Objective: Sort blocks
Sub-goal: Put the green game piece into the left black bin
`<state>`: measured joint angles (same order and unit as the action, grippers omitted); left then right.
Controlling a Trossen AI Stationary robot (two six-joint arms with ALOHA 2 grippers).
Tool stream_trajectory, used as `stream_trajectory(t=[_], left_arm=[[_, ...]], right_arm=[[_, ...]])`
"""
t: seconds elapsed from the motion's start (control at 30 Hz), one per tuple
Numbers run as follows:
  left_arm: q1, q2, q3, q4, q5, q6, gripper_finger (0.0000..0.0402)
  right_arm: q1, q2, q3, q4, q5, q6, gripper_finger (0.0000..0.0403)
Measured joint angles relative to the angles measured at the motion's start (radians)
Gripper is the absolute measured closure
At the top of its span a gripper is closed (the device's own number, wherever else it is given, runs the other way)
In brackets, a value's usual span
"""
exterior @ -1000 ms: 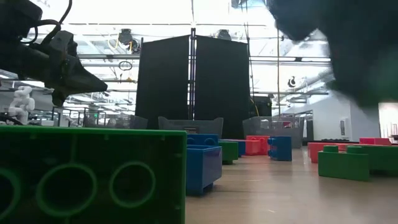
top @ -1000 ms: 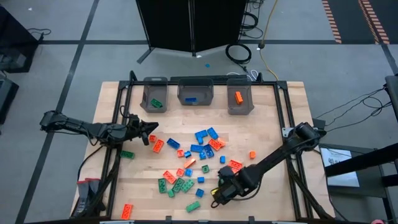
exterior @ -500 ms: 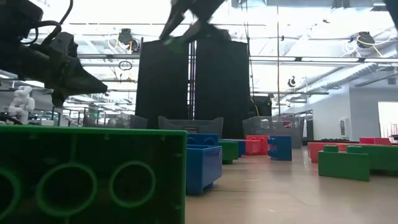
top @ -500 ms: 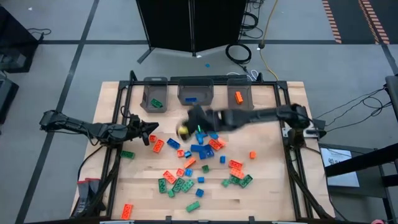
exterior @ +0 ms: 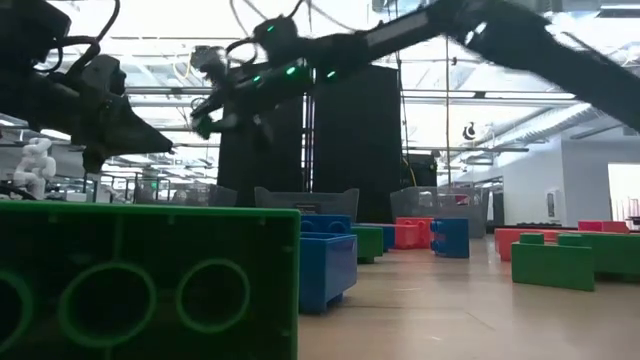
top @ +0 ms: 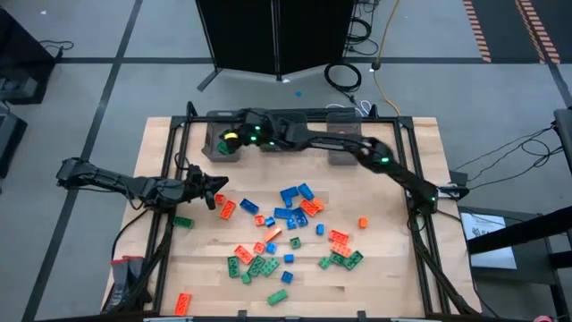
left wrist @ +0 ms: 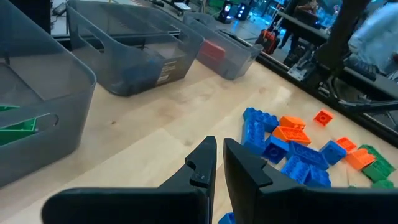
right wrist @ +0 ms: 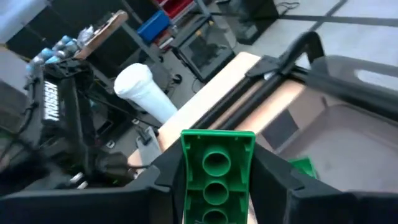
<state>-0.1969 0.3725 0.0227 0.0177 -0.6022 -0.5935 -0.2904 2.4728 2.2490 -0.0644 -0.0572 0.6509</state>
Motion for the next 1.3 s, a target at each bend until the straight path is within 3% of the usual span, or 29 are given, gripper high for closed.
stream_trajectory(t=[0.07,0.17,0.33,0.93,1.13,1.3], left_arm=[[0.000,0.006,0.000,0.000,0.001,-0.001,0.0368],[0.000,0.014,0.000,0.000,0.003,-0.002,0.0368],[0.000,0.021,0.000,0.000,0.006,-0.003,0.0368],[0.000,0.027,0.000,0.000,0.003,-0.003,0.0368],[0.000,0.027,0.000,0.000,0.002,-0.003,0.0368],[0.000,0.027,0.000,0.000,0.000,-0.003,0.0368]], right_arm=[[-0.005,0.084,0.111,-0.029,0.001,-0.038,0.0289],[-0.016,0.089,0.016,0.119,0.005,-0.017,0.0289],[-0.033,0.089,-0.007,-0.004,0.030,-0.097,0.0289],[-0.037,0.085,-0.006,0.042,0.028,-0.198,0.0286],[-0.037,0.085,-0.006,0.043,0.030,-0.192,0.0189],[-0.037,0.084,-0.006,0.060,0.029,-0.204,0.0170]])
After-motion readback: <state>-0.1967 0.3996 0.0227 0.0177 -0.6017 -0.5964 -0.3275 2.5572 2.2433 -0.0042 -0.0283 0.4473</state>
